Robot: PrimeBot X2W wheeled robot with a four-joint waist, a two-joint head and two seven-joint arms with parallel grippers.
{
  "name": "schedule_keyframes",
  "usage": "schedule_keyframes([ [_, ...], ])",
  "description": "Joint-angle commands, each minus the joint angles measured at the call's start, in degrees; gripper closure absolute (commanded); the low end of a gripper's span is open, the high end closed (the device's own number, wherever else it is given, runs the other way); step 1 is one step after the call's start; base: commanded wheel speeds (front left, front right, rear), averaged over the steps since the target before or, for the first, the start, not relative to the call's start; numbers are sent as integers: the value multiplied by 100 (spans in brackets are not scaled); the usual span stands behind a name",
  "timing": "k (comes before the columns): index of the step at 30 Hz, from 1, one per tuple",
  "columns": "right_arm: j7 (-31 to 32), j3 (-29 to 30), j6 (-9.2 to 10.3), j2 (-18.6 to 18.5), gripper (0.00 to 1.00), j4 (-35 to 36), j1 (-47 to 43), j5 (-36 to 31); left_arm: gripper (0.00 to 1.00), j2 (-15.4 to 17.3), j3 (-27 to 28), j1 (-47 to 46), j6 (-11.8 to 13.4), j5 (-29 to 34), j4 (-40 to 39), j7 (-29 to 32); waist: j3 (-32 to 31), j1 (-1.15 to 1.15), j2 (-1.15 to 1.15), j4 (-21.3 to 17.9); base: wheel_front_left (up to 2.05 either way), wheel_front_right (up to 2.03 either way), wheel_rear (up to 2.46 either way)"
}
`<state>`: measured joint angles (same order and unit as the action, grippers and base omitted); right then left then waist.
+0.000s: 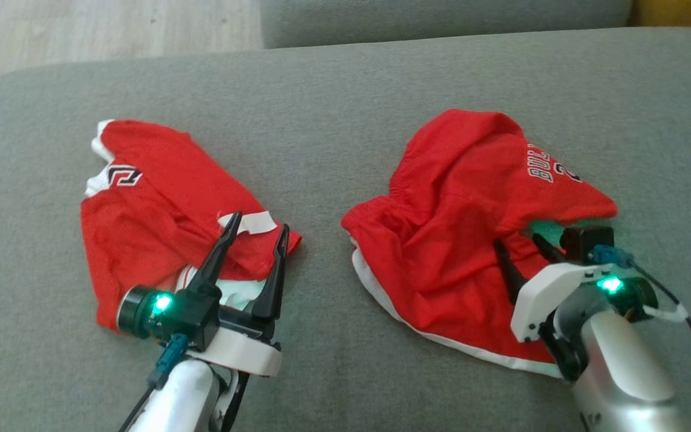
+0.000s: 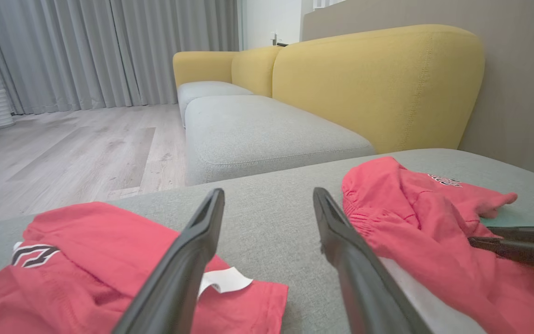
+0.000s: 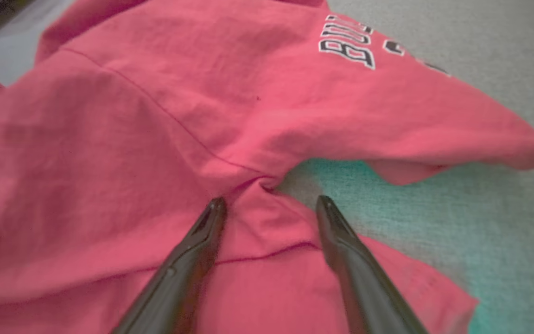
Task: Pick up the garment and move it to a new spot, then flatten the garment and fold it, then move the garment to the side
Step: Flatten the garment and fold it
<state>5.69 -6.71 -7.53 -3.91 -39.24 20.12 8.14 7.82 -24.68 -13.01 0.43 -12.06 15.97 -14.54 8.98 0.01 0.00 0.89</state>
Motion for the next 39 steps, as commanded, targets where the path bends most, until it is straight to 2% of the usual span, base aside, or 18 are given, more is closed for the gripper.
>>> schedule_keyframes([
  [1,16,-139,4,-41,66,57,219,-69,0,22,161,-235,-2,25,-154,-46,17,-1,0,44,0,0,0],
  [2,-4,-128,4,-56,100,-21,261,-100,0,23,163,-231,1,23,-156,-46,18,-1,0,58,0,0,0],
  [13,-489,-68,4,-265,100,-473,839,-629,0,3,167,-262,24,16,-166,-46,66,-1,0,119,0,0,0],
  [14,-562,-174,4,-504,100,-614,1204,-957,0,-2,157,-320,13,20,-159,-46,93,-1,0,145,0,0,0],
  [16,-585,-277,4,-635,100,-710,1400,-1122,0,-5,150,-350,5,22,-153,-46,105,-1,0,165,0,0,0],
  [26,-802,-988,4,-947,100,-1385,2241,-1482,0,-30,142,-397,-10,21,-137,-46,171,-1,0,239,0,0,0],
  [27,-851,-1038,4,-980,93,-1471,2324,-1504,0,-31,147,-399,-8,21,-135,-46,176,-1,0,236,0,0,0],
  [28,-923,-1057,4,-1007,5,-1535,2395,-1524,0,-32,152,-400,-6,20,-132,-46,177,-1,0,231,0,0,0],
  [29,-993,-997,4,-1010,0,-1596,2452,-1484,0,-34,157,-399,-4,17,-132,-46,174,-1,0,224,0,0,0],
  [34,-1648,-346,4,-892,0,-1615,2346,-1096,0,-53,215,-353,24,6,-153,-46,56,-1,0,68,0,0,0],
  [39,-2005,384,4,-598,0,-954,1655,-887,0,-41,318,-247,71,-9,-205,-46,-111,-1,0,-199,0,0,0],
])
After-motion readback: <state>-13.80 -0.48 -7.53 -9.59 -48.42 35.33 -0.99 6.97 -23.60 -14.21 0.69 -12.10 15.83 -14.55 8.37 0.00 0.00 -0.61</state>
